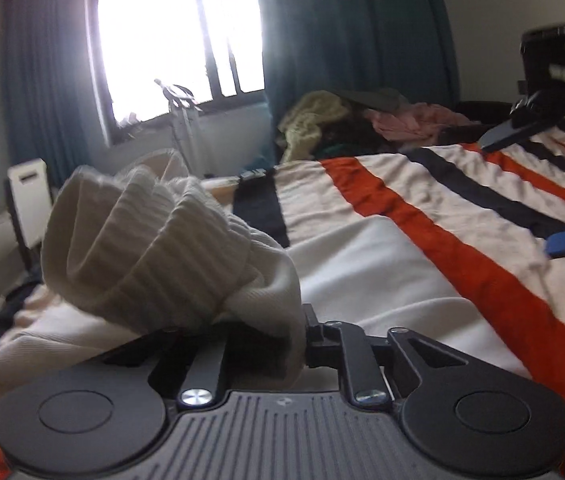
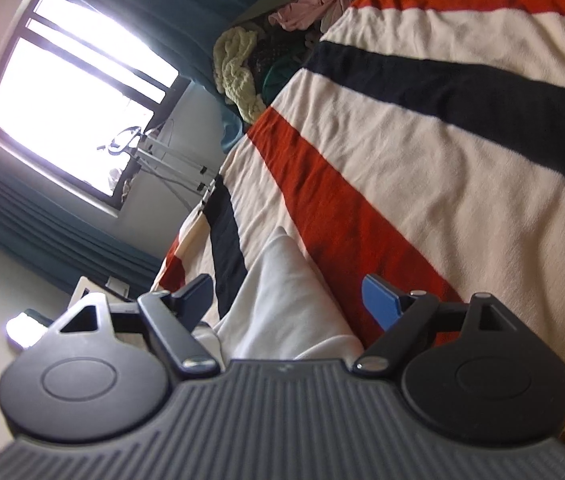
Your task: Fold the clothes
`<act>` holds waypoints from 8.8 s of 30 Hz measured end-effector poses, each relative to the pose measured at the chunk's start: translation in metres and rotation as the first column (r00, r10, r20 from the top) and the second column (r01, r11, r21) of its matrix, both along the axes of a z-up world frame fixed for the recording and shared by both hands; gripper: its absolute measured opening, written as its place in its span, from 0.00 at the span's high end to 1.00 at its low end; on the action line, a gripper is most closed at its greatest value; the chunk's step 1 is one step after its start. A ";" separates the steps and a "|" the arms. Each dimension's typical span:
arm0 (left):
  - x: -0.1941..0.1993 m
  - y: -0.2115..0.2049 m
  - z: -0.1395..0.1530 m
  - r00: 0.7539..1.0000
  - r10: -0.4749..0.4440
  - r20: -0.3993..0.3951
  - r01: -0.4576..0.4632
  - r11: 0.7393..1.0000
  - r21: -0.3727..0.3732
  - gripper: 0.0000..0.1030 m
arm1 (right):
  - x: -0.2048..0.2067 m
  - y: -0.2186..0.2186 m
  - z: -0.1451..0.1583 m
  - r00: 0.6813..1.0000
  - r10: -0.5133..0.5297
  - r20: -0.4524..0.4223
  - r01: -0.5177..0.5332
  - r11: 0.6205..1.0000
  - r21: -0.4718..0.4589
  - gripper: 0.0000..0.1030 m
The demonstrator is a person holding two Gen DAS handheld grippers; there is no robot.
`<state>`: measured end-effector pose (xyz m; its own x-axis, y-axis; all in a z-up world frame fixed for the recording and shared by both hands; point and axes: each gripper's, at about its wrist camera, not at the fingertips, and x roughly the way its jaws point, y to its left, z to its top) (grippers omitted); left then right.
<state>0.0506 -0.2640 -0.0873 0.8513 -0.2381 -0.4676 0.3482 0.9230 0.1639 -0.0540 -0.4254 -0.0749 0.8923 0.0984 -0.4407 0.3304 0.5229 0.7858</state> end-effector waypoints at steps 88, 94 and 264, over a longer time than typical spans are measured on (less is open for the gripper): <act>-0.098 0.292 0.087 0.953 0.221 -0.207 -0.270 0.931 -0.246 0.16 | -0.019 0.033 -0.005 0.991 -0.115 0.065 0.110 0.991 0.076 0.24; -0.099 0.273 0.078 0.965 0.190 -0.180 -0.217 0.965 -0.145 0.13 | 0.017 0.070 -0.015 0.994 0.084 -0.076 -0.086 0.996 -0.020 0.24; -0.200 0.142 0.226 0.923 -0.370 0.107 0.385 0.883 -0.267 0.00 | -0.151 0.062 0.130 0.981 -0.171 0.091 0.182 0.654 -0.734 0.17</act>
<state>-0.1490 -0.1222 0.1392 0.6919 -0.6599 -0.2929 0.6776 0.7336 -0.0522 -0.2052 -0.3631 0.0550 0.8640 -0.4131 -0.2880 0.4716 0.8643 0.1750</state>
